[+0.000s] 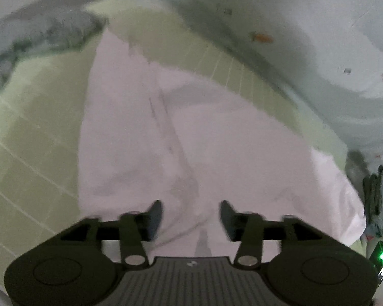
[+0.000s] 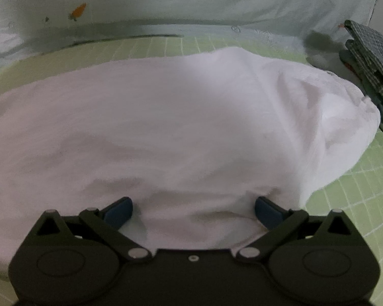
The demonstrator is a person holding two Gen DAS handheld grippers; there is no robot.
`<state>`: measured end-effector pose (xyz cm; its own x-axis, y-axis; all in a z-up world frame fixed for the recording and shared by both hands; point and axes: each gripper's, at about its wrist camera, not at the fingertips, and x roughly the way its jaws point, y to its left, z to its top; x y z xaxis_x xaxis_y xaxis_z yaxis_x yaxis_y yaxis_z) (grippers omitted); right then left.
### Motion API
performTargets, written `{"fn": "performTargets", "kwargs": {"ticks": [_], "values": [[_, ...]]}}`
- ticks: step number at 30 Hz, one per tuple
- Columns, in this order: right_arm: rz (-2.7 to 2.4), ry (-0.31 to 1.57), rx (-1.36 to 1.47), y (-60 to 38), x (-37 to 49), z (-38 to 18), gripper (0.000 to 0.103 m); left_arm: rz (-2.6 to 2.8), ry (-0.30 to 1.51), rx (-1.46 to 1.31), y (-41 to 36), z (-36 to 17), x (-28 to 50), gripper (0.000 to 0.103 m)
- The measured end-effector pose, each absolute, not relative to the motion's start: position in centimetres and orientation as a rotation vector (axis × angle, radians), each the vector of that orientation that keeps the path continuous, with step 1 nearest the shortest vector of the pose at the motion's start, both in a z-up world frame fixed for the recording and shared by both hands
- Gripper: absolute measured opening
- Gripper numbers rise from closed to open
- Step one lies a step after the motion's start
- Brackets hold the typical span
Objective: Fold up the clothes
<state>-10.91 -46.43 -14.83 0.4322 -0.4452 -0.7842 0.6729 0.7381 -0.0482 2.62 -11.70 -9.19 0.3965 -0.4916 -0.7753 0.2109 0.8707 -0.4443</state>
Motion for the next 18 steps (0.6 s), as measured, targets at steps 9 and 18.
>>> {"fn": "performTargets", "kwargs": {"ticks": [9, 18], "values": [[-0.512, 0.806, 0.349, -43.3, -5.0, -12.4, 0.103, -0.191, 1.031, -0.343, -7.0, -9.4, 5.4, 0.067], [-0.096, 0.837, 0.435, -36.4, 4.5, -13.7, 0.103, -0.072, 1.15, -0.266, -5.4, -12.6, 6.7, 0.068]]}}
